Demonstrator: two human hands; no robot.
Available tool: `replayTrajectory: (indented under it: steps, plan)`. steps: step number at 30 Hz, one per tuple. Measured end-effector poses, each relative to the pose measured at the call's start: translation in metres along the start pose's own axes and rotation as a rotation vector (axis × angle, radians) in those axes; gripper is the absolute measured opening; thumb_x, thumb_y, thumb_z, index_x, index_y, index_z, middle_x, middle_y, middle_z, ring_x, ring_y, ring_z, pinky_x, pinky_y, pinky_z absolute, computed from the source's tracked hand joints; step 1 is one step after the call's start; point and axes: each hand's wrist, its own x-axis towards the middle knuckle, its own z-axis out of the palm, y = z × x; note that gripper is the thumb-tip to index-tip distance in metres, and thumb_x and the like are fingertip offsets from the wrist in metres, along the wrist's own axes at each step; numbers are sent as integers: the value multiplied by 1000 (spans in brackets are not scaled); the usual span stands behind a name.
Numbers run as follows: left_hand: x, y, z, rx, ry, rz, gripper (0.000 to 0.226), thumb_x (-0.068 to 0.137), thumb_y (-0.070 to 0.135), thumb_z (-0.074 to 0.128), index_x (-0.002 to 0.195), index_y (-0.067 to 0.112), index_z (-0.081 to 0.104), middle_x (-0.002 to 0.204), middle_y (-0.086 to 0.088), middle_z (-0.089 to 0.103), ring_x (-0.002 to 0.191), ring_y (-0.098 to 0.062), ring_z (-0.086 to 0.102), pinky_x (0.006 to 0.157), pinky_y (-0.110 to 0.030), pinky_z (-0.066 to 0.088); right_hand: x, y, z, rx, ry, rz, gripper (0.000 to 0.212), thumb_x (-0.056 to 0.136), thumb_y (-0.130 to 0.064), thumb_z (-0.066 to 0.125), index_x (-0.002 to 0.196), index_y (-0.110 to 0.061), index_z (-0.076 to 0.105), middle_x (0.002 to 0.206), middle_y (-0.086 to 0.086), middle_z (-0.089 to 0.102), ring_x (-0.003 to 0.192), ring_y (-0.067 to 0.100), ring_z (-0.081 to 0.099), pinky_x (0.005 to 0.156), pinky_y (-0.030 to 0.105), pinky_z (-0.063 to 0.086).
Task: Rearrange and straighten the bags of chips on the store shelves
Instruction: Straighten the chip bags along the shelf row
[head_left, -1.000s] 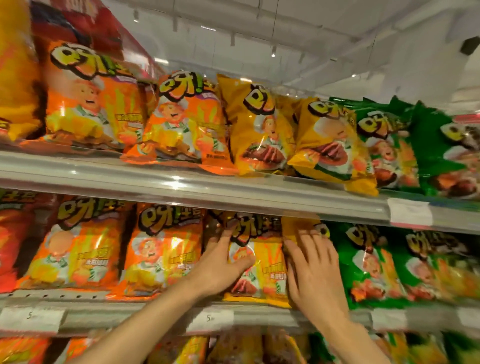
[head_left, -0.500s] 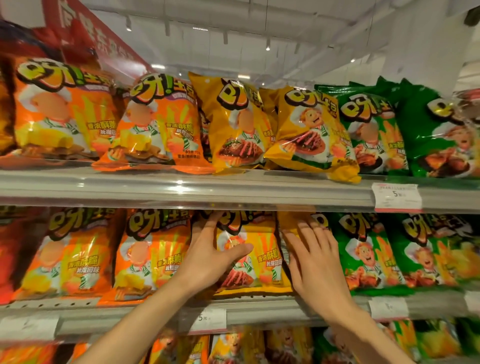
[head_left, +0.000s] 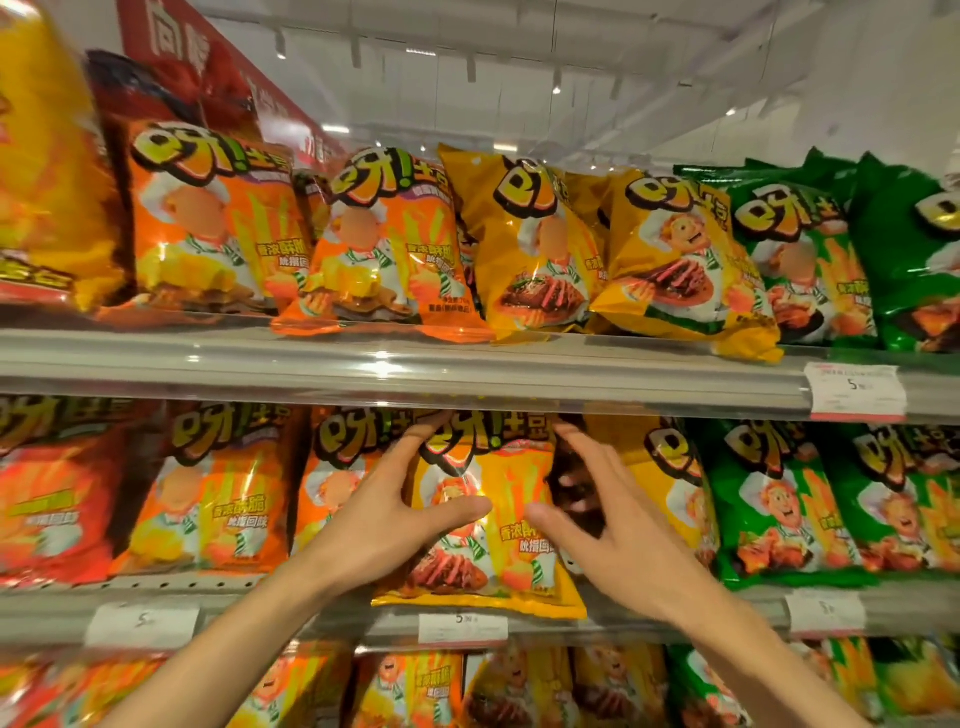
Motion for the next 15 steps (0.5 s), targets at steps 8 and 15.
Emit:
replayTrajectory:
  steps: [8, 15]
  plan:
    - [-5, 5, -7, 37, -146, 61, 88, 67, 79, 71, 139, 71, 21, 122, 68, 20, 113, 43, 17, 98, -12, 26, 12, 0, 11, 453, -244, 124, 110, 60, -49, 93, 140, -66, 19, 136, -32, 52, 125, 3, 55, 101, 33, 50]
    - [6, 7, 7, -94, -119, 46, 91, 64, 51, 89, 129, 69, 28, 107, 67, 37, 102, 42, 33, 77, 9, 33, 10, 9, 1, 460, -228, 149, 119, 54, -48, 96, 141, -66, 16, 146, -18, 45, 131, 8, 50, 102, 38, 50]
